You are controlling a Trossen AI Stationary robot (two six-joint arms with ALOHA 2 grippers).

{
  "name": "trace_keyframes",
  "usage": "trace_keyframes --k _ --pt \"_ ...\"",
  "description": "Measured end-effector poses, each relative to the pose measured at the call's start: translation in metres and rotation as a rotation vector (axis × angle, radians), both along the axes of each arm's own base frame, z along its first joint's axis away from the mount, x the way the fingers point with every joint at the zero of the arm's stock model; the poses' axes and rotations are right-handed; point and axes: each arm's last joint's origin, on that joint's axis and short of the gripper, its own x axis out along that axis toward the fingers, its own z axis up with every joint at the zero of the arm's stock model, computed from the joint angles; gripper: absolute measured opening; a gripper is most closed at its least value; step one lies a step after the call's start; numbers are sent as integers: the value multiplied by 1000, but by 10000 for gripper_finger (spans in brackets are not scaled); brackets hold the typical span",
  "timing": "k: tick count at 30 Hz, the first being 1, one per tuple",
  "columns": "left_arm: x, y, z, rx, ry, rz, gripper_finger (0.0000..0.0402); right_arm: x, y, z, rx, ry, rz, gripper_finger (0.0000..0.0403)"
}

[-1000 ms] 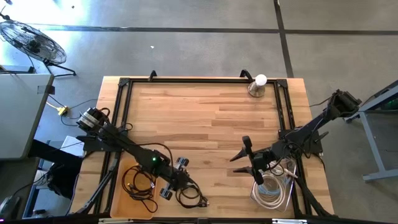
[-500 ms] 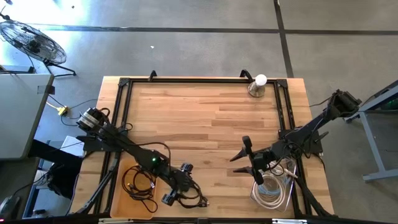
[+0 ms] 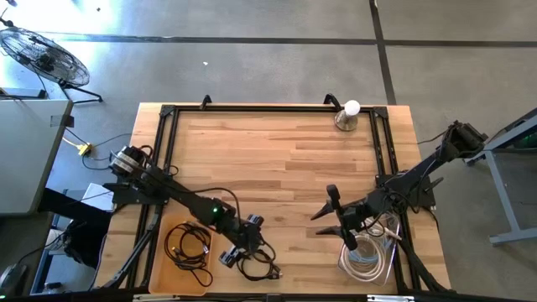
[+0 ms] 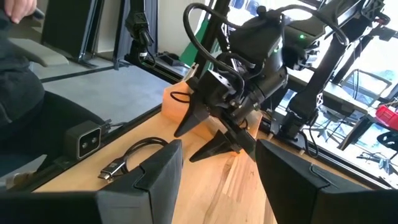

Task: Sort HDMI cables
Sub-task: Put the black HDMI cable into the orange bin

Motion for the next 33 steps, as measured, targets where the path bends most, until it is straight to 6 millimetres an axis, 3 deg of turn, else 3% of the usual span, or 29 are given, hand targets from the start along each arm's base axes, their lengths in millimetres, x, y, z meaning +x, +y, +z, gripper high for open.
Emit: trace_keyframes --k 3,13,33 --pt "0 0 -1 23 -13 -14 272 0 0 0 -2 -1 0 197" --pt "12 3 -35 9 81 -21 272 0 0 0 -2 -2 1 197" --pt "14 7 -35 -9 103 42 272 0 0 0 -1 0 4 197"
